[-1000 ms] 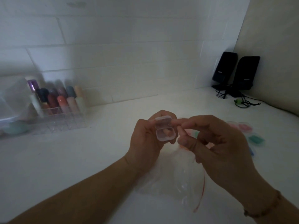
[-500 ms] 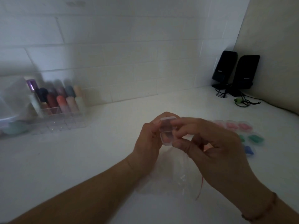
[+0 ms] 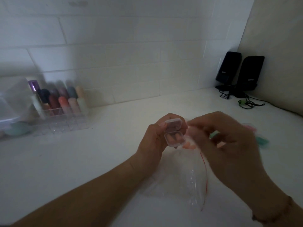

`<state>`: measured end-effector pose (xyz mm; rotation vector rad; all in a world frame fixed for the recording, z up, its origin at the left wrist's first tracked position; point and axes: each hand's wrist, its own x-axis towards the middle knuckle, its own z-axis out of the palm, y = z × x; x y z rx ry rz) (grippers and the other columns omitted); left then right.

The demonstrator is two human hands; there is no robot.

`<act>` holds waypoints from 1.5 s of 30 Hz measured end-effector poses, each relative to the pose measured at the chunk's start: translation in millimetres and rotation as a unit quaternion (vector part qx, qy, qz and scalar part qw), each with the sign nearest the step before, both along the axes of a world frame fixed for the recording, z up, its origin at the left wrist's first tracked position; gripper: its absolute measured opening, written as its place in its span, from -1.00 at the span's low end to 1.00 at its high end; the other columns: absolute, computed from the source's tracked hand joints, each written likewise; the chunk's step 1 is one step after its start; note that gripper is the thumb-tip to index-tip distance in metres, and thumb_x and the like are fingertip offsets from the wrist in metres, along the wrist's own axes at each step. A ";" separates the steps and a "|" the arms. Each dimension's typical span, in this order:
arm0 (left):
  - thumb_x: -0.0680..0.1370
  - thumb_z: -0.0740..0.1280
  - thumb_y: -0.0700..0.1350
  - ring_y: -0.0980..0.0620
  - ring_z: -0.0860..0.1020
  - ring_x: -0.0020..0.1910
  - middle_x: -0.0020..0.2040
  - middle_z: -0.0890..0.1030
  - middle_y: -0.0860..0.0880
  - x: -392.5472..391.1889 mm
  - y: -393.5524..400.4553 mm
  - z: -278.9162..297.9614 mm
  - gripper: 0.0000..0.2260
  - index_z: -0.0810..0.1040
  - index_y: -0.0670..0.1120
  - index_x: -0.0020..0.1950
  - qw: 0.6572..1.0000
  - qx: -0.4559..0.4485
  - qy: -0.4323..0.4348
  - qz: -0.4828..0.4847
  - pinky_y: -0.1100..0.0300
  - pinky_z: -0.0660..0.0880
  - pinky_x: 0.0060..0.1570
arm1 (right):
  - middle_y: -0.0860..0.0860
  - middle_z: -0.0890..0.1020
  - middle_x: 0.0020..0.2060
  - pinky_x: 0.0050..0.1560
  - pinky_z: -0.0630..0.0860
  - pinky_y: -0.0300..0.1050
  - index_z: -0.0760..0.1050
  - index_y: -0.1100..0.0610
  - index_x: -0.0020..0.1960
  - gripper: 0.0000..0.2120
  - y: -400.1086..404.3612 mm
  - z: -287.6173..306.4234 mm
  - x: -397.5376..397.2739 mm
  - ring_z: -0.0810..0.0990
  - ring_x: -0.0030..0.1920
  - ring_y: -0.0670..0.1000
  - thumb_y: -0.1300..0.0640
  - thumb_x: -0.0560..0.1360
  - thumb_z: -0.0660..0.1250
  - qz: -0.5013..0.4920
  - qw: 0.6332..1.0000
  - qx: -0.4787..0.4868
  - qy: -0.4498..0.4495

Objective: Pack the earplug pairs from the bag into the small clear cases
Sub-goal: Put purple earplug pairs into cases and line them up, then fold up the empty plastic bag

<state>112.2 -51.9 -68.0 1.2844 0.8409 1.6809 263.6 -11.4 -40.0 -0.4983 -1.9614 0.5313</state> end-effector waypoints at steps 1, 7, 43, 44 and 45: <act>0.36 0.17 0.08 0.00 0.46 -0.28 -0.21 0.52 -0.06 0.2 0.1 0.6 -0.67 0.51 -0.15 -0.12 1.000 -0.002 0.005 0.008 0.08 0.34 -0.24 | -0.11 0.62 -0.29 -0.41 0.41 -0.46 0.60 -0.03 -0.14 -0.91 1.9 2.6 3.0 0.58 -0.34 -0.16 -0.01 0.50 0.35 -0.013 0.999 -0.028 0.034; 0.34 0.22 0.06 0.06 0.51 -0.23 -0.21 0.57 0.08 1.2 -1.1 0.1 -0.66 0.56 -0.11 -0.03 0.993 -0.011 0.110 0.041 0.15 0.40 -0.18 | -0.02 0.66 -0.42 -0.56 0.39 -0.24 0.52 -0.10 -0.06 -0.68 3.5 1.2 1.3 0.46 -0.60 -0.05 -0.28 0.47 0.14 0.034 0.971 -0.239 0.006; 0.61 0.26 -0.09 -0.02 0.46 0.22 0.22 0.51 0.05 -52.6 -35.3 -7.9 -0.79 0.56 -0.01 0.23 0.726 -0.173 0.630 0.216 0.13 0.33 0.29 | -0.17 0.61 -0.16 -0.07 0.51 -0.10 0.50 -0.11 -0.12 -0.79 88.8 -35.3 146.4 0.58 -0.14 -0.05 -0.14 0.35 0.46 -0.292 0.887 -0.293 -0.205; 0.60 0.29 -0.07 -0.04 0.46 0.20 0.20 0.51 0.04 -53.5 -38.4 -8.0 -0.82 0.56 0.01 0.18 0.718 -0.192 0.635 0.211 0.06 0.34 0.28 | -0.17 0.59 -0.15 -0.07 0.48 -0.11 0.48 -0.12 -0.13 -0.78 88.0 -37.4 147.3 0.56 -0.11 -0.04 -0.18 0.36 0.43 -0.306 0.884 -0.274 -0.223; 0.57 0.32 -0.06 -0.04 0.46 0.17 0.15 0.51 0.06 -51.9 -41.5 -6.4 -0.88 0.55 0.07 0.09 0.717 -0.199 0.635 0.206 0.02 0.36 0.26 | -0.16 0.57 -0.13 -0.10 0.43 -0.13 0.46 -0.12 -0.11 -0.77 87.0 -38.8 148.4 0.54 -0.10 -0.04 -0.21 0.38 0.41 -0.320 0.881 -0.256 -0.237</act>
